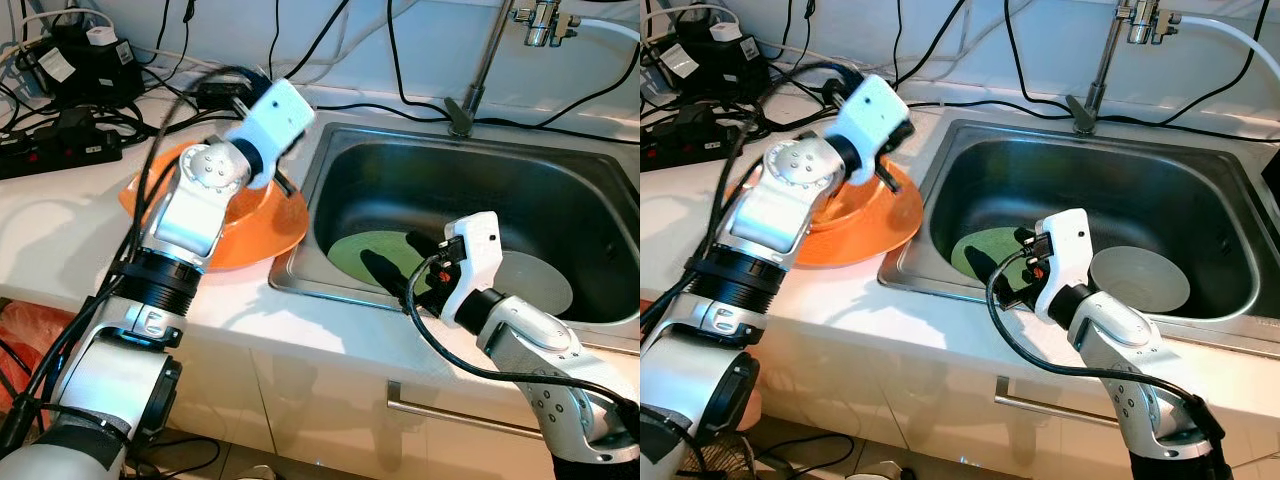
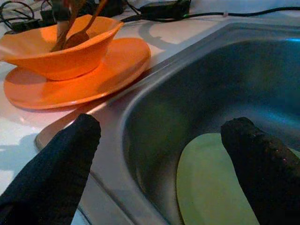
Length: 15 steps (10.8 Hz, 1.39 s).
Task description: Kitchen organization
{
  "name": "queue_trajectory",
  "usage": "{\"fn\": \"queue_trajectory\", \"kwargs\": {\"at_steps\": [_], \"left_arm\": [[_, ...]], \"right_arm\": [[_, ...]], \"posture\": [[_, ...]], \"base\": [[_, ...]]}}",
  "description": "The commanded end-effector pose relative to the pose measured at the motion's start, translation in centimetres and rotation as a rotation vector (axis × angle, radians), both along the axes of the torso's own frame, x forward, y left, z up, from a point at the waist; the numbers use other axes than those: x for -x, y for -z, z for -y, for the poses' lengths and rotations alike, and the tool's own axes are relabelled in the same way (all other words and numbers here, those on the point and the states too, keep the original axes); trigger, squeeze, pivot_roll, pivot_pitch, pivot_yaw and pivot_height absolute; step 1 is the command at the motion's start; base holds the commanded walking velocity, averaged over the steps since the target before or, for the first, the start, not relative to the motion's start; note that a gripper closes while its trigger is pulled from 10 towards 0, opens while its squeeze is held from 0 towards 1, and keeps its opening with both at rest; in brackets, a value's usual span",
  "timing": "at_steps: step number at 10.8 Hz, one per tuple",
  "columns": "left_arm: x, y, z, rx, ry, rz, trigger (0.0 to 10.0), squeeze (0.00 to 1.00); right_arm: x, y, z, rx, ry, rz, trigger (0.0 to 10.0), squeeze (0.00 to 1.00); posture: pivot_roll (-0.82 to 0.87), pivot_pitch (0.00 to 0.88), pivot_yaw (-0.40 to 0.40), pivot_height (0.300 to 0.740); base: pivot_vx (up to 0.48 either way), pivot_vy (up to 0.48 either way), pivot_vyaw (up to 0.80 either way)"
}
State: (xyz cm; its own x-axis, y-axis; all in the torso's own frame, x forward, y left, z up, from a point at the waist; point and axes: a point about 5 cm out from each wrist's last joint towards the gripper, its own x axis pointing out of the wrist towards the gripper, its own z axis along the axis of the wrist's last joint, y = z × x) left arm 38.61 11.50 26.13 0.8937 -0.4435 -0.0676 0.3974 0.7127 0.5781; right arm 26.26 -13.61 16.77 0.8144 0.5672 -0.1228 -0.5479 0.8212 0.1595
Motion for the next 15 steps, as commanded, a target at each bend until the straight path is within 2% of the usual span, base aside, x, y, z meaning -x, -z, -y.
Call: {"fn": "queue_trajectory", "kwargs": {"at_steps": [1,2,4,8,10,11,12,14,15], "left_arm": [[0.1,-2.2,-0.6,0.037,-0.043,0.101,0.0,0.00],[0.1,-2.8,-0.9,0.038,-0.062,0.130,0.0,0.00],[0.2,-5.4,-2.0,0.100,-0.139,0.282,0.0,0.00],[0.1,-4.6,-1.7,0.092,-0.135,0.264,0.0,0.00],[0.2,-5.6,-1.8,0.104,-0.129,0.300,0.0,0.00],[0.3,-5.5,-1.8,0.079,-0.108,0.270,0.0,0.00],[0.3,-2.9,-1.5,-0.009,-0.044,0.108,0.0,0.00],[0.5,1.4,-1.3,-0.078,0.003,-0.059,0.0,0.00],[0.6,2.2,-1.0,-0.075,0.015,-0.080,0.0,0.00]], "right_arm": [[-0.2,-0.4,0.0,0.003,-0.004,0.024,10.0,0.00],[-0.2,-0.4,0.0,0.004,-0.004,0.023,10.0,0.00],[-0.3,-0.2,-0.1,0.002,-0.007,0.022,10.0,0.00],[-0.4,-0.2,-0.1,0.004,-0.004,0.023,10.0,0.00],[-0.5,-0.1,0.0,0.005,-0.003,0.025,10.0,0.00],[-0.5,-0.1,0.0,0.006,-0.004,0.026,10.0,0.00],[-0.6,-0.1,0.0,0.005,-0.004,0.025,10.0,0.00],[-0.6,0.0,-0.1,0.005,-0.004,0.027,10.0,0.00],[-0.6,0.0,-0.1,0.004,-0.001,0.027,10.0,0.00]], "posture": [[0.04,0.000,-0.012,0.740],[0.04,0.000,-0.013,0.740],[0.05,0.000,-0.014,0.740],[0.04,0.000,-0.013,0.740],[0.05,0.000,-0.016,0.740],[0.05,0.000,-0.016,0.740],[0.06,0.000,-0.018,0.740],[0.05,0.000,-0.014,0.740],[0.05,0.000,-0.013,0.740]], "base": [[0.000,0.000,0.00],[0.000,0.000,0.00],[0.000,0.000,0.00],[0.000,0.000,0.00],[0.000,0.000,0.00],[0.000,0.000,0.00],[0.000,0.000,0.00],[0.000,0.000,0.00],[0.000,0.000,0.00]]}}
